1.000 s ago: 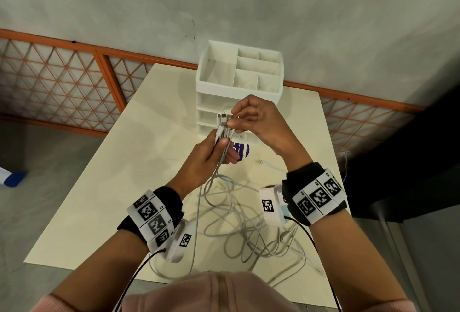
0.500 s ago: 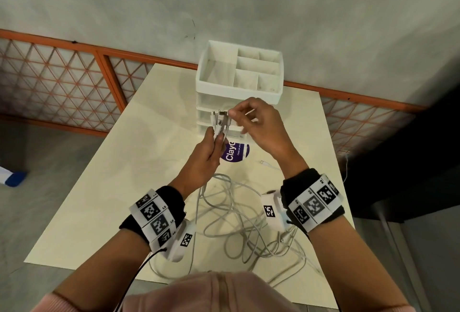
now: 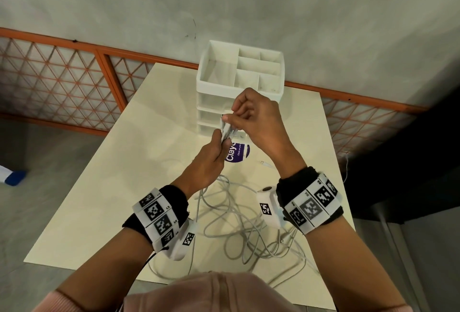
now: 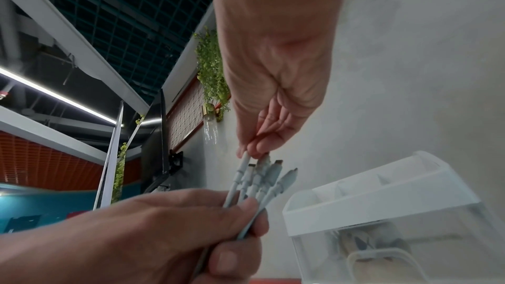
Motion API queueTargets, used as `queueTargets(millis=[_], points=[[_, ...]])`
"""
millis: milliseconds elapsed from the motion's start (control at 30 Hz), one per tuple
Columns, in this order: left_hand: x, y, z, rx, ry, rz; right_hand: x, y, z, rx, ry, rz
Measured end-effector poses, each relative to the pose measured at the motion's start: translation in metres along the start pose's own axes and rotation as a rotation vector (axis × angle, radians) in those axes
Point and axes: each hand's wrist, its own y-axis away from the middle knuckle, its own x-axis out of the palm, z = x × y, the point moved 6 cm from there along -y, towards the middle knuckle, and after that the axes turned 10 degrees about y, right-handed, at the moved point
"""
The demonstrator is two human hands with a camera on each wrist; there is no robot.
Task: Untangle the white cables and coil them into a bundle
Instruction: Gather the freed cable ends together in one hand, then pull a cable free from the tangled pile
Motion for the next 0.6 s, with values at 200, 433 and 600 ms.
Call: queueTargets(millis=[200,433,600], points=[[-0.007,0.003,-0.009,-0.056,0.269,-0.066,0.0,0.004,-0.011,0.045,-0.063,-0.091],[-0.027,-0.011,-0.044,0.03,0.538,-0.131,0.088,0.056,-0.035,0.136,-0.241,0.808],[-0.053,-0.013,-0.057,0.13,0.555,-0.162,0.082,0.053,-0.07,0.211,-0.038,0.698]])
